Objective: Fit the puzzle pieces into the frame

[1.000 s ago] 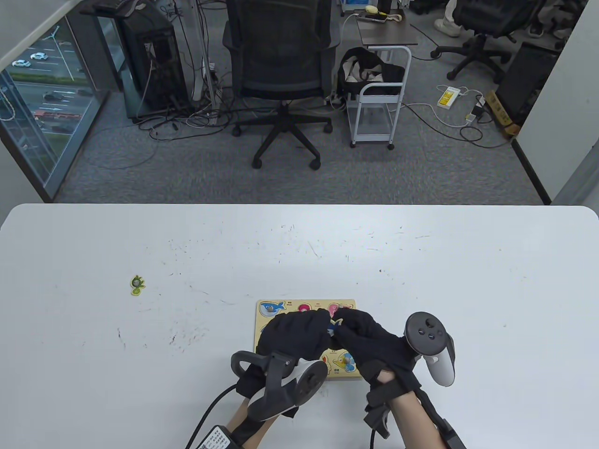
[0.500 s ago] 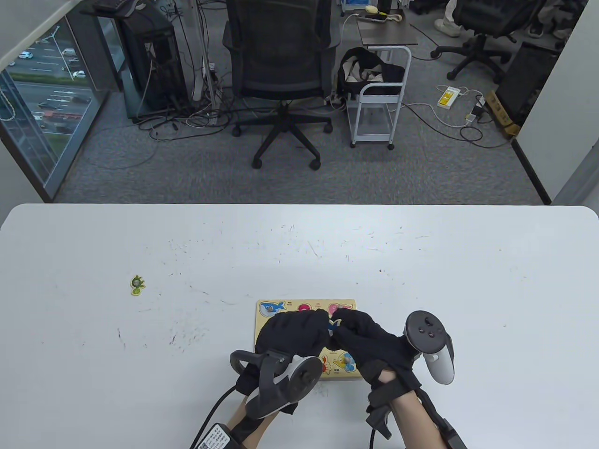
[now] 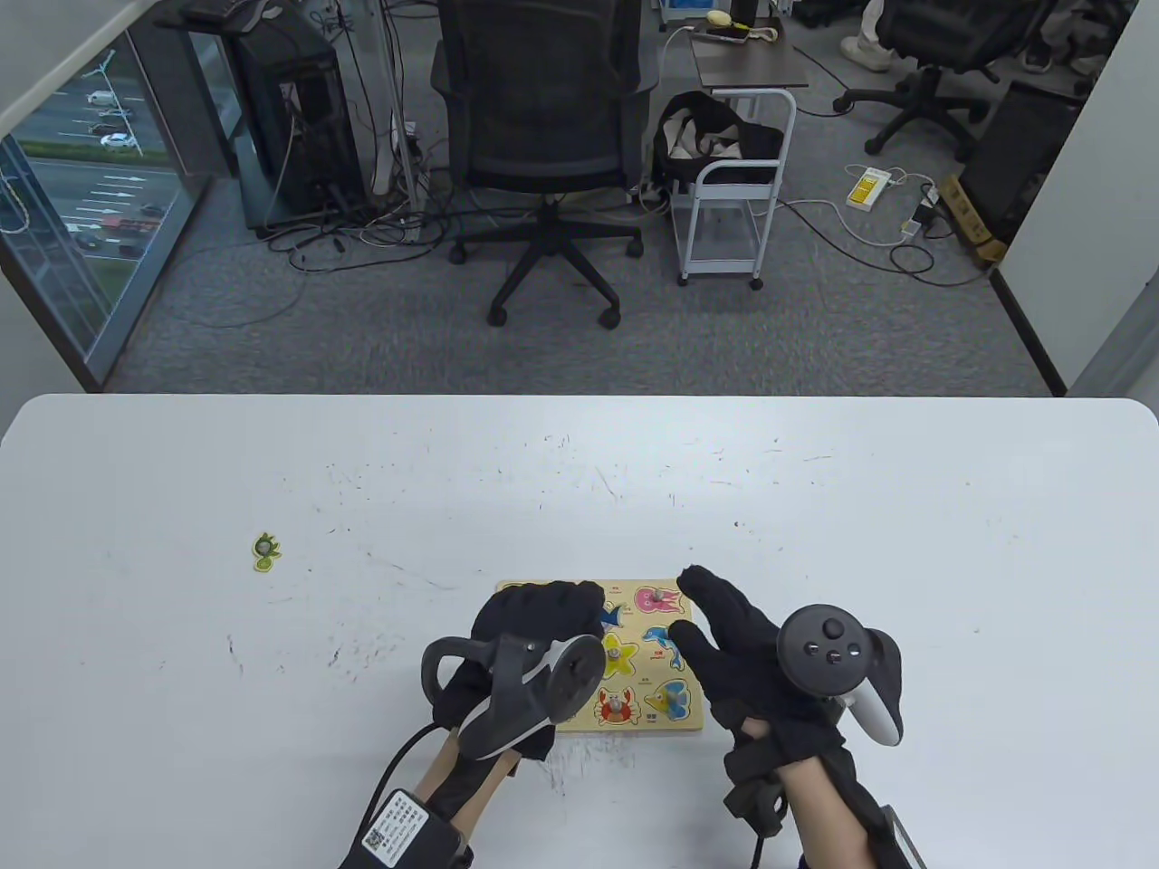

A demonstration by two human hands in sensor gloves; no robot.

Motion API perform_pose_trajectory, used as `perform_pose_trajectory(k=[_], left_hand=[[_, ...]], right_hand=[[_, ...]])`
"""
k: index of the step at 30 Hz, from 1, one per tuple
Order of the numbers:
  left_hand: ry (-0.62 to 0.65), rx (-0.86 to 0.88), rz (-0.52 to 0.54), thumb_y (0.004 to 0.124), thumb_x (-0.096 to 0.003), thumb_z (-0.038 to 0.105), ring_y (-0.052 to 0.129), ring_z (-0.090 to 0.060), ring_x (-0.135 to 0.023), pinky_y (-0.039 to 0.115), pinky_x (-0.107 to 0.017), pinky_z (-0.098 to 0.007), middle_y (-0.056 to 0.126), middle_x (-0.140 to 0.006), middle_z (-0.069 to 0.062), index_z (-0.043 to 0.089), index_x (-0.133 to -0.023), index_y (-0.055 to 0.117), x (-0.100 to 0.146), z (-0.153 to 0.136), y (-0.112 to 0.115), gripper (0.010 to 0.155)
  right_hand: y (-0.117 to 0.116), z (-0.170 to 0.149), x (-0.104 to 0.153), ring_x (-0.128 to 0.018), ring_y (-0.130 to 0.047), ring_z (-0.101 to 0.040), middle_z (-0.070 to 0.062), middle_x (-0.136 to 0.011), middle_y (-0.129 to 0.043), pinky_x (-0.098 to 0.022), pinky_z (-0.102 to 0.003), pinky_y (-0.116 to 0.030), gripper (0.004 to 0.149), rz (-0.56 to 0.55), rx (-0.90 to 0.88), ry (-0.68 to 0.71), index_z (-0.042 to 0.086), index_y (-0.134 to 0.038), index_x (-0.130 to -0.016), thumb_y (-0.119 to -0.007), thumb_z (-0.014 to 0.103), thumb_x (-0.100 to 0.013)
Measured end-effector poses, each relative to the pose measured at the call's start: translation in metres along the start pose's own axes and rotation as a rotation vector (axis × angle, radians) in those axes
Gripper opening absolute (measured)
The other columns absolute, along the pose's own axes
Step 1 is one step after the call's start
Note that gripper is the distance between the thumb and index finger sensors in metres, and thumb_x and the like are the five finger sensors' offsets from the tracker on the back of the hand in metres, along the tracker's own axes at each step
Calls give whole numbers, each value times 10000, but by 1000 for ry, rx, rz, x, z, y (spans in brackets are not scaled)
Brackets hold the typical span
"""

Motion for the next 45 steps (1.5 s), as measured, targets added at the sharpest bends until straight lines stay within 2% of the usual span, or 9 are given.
perform_pose_trajectory(k=[7, 13, 23, 32, 40, 45], left_hand=[[5, -216, -144, 906, -425, 529, 1015, -78, -767, 840, -667, -370, 1004, -842, 153, 453, -863, 840, -21, -10, 23, 450], [-6, -288, -239, 908, -423, 526, 1011, -76, -774, 836, -673, -371, 1001, -847, 159, 461, -858, 841, -37, -14, 48, 445], [-11, -369, -356, 907, -421, 526, 1009, -70, -779, 832, -678, -370, 999, -850, 165, 471, -852, 844, -51, -12, 92, 439], [9, -417, -429, 906, -422, 526, 1012, -67, -779, 832, -679, -370, 1002, -848, 170, 476, -850, 845, -48, -10, 128, 435], [22, -439, -463, 905, -422, 525, 1013, -65, -781, 832, -680, -370, 1006, -847, 178, 482, -847, 848, -44, -8, 142, 431], [22, -442, -470, 905, -422, 523, 1013, -62, -783, 830, -681, -371, 1006, -848, 179, 485, -846, 848, -43, -8, 140, 430]], right_hand=[[22, -6, 6, -1084, -571, -401, -58, -1180, -551, -801, -612, -426, 659, -156, 287, -95, 289, -520, -1097, -782, 487, -525], [28, -12, 7, -1106, -533, -389, -40, -1192, -531, -811, -614, -401, 665, -208, 412, -164, 307, -506, -1100, -778, 496, -523], [29, -18, 5, -1107, -531, -389, -37, -1193, -528, -811, -615, -399, 673, -193, 397, -185, 309, -494, -1102, -777, 498, -522], [28, -18, 5, -1105, -531, -393, -39, -1192, -533, -810, -615, -402, 673, -184, 397, -184, 311, -496, -1102, -777, 500, -520], [27, -17, 5, -1105, -534, -393, -41, -1190, -536, -810, -615, -404, 671, -177, 399, -182, 308, -498, -1102, -775, 499, -522], [26, -17, 4, -1104, -534, -396, -37, -1190, -538, -809, -615, -405, 670, -170, 399, -181, 307, -499, -1102, -774, 500, -522]])
Point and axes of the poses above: the tracker on the back of each hand, its own z axis roughly to the thumb side, its own x axis roughly from the fingertips to the wrist, y = z × x, the point moved 3 cm from there along -x, roughly from the wrist to the fingertips
